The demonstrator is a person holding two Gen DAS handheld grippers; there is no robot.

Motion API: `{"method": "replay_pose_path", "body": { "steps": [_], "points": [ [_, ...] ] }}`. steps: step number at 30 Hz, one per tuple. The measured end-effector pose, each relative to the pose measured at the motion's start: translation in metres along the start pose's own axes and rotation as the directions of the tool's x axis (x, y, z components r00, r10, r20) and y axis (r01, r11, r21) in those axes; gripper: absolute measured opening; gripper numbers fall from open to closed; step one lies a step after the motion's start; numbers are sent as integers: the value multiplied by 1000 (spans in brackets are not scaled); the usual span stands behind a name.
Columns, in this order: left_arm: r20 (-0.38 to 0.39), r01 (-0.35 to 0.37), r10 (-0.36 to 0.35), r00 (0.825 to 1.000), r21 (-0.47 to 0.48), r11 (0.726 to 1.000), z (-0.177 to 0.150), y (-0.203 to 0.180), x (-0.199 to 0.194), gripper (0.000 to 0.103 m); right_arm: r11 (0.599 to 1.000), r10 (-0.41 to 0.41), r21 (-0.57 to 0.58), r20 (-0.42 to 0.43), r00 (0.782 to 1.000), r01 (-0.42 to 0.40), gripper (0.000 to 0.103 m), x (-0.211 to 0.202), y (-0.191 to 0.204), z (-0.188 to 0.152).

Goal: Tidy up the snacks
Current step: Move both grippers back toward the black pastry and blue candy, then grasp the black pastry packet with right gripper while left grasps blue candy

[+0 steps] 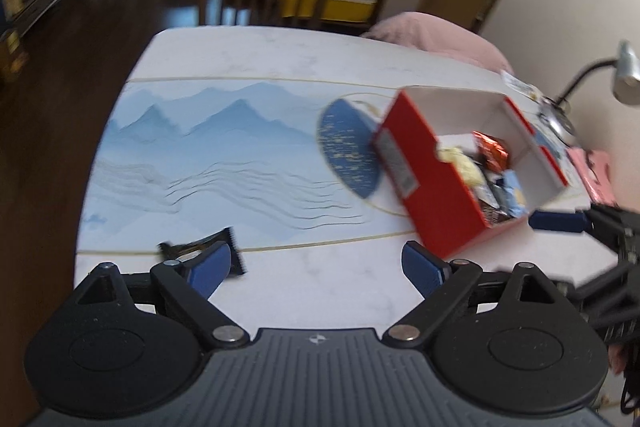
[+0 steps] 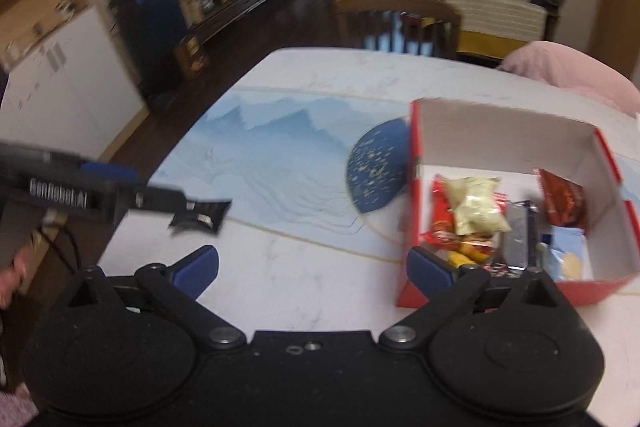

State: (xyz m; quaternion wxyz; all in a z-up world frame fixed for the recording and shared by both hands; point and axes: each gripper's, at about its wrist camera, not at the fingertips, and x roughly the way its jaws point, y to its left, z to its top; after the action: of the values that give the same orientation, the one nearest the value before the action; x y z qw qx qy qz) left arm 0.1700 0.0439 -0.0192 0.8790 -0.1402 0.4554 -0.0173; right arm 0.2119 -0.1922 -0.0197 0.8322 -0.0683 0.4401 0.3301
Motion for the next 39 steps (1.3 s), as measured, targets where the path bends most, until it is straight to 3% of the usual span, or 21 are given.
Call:
{"method": "replay_pose_path", "body": {
  "steps": [10,16,22,28,37,39],
  "points": [
    [-52,-110,108,993,-31,993,-34,20,6,93,982,103,-151,-63,993,-112,101,34,11,11],
    [-51,-137,133,990,-98,986,-62,31,13,93,926,185,-311,-125,975,-216,101,62,36,20],
    [-23,-142,141,990,-44,989,-83,35,22,93,878,184,-417,-156,971,-233,98,92,64,35],
    [-34,-127,126,991,-54,990,-93,42,36,93,786,197,-540,-241,950,-300,95,133,98,47],
    [-38,-141,138,990,-93,986,-102,49,48,90,578,184,-708,-371,910,-405,82,195,150,49],
    [-38,-143,140,989,-92,985,-103,49,49,89,540,172,-730,-392,904,-419,75,205,156,47]
  ]
}}
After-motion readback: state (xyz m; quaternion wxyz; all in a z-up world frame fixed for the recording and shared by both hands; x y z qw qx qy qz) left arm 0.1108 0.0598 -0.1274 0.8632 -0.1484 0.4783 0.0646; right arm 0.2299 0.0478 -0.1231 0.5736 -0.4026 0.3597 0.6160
